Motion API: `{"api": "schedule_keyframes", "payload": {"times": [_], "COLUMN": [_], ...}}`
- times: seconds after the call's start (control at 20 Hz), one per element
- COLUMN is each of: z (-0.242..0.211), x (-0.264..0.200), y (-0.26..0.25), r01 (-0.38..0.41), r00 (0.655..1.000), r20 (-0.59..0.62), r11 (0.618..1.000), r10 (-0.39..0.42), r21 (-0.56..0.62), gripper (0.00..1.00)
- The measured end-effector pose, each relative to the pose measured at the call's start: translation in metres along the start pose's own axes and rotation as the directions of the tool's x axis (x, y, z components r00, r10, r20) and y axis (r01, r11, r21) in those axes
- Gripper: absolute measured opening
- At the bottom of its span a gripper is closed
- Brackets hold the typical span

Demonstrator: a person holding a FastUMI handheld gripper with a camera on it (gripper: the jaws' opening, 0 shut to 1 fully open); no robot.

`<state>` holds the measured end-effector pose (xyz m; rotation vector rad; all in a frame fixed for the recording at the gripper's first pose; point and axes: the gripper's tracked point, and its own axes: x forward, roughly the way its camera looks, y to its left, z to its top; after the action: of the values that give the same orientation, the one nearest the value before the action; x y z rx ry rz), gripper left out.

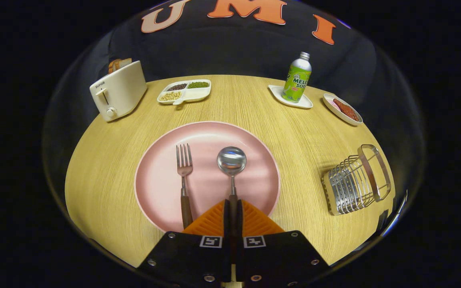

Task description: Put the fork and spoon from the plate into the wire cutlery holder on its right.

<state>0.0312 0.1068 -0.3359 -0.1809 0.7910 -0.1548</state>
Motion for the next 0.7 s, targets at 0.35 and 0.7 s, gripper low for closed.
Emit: {"api": "schedule_keyframes", "payload": {"times": [0.35, 0.7], "z": [0.013, 0.033], "x": [-0.02, -0.051], "y": [-0.003, -0.022], "r01": [-0.031, -0.043], "r00": [0.999, 0.999], "r20": [0.012, 0.033], "r11": [0.999, 0.999], "r10": [0.031, 0.043], "r21": [0.013, 0.02], "gripper": [0.05, 0.05]}}
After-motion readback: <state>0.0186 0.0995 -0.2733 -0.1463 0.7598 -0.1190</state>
